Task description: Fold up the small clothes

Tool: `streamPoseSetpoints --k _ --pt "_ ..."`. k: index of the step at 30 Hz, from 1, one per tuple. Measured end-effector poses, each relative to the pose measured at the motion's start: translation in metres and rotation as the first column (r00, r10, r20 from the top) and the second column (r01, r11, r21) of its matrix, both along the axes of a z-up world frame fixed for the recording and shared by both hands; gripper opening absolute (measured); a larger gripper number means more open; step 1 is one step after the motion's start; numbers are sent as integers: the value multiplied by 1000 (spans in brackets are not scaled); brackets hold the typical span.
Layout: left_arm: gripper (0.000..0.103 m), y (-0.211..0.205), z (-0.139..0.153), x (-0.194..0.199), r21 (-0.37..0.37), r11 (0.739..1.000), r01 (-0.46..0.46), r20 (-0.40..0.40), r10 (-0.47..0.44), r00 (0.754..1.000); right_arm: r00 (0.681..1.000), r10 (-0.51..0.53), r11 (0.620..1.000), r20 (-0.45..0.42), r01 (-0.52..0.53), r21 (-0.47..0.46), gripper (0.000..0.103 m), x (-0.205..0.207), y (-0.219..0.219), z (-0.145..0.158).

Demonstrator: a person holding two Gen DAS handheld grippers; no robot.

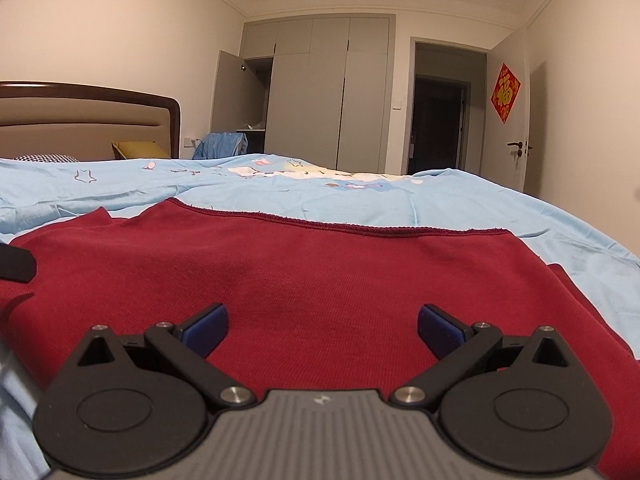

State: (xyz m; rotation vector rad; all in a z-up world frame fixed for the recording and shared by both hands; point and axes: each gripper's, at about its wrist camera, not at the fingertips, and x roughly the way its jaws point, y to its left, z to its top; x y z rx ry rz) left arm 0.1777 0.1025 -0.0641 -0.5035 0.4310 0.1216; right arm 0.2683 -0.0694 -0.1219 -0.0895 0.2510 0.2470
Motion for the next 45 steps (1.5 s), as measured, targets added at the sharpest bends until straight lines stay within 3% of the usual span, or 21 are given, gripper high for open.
streamPoseSetpoints --k 4,7,9,11,22,26,30,32,40,45 --pt "101 13 1 11 -70 998 6 2 -5 1000 1000 -1 1000 2 1 0 103 -1 1 0" --pt "88 20 4 22 -79 997 -7 4 7 1000 1000 -1 1000 3 1 0 103 -1 1 1" --pt "72 23 5 29 -76 997 -20 -7 19 1000 1000 -1 1000 3 1 1 103 -1 1 0" --pt "65 23 5 32 -72 997 -36 -19 35 999 1000 0 1000 3 0 1 103 -1 1 0" --pt "55 19 3 26 -30 998 -49 -19 49 999 1000 0 1000 8 0 5 103 -4 -1 1" --pt "42 17 4 25 -21 998 -51 -18 51 999 1000 0 1000 8 0 5 103 -4 -1 1" --pt "22 8 11 25 29 999 -36 -13 36 999 1000 -1 1000 8 1 4 103 -4 -1 1" --pt "19 3 16 26 65 997 -30 -12 31 999 1000 -1 1000 7 0 5 103 -4 -1 1" --pt "17 -10 48 28 153 988 31 65 -41 997 1000 3 998 5 -3 55 103 -14 -11 11" --pt "16 -40 81 37 265 956 128 135 -169 976 995 -81 993 53 76 91 103 -27 -31 31"
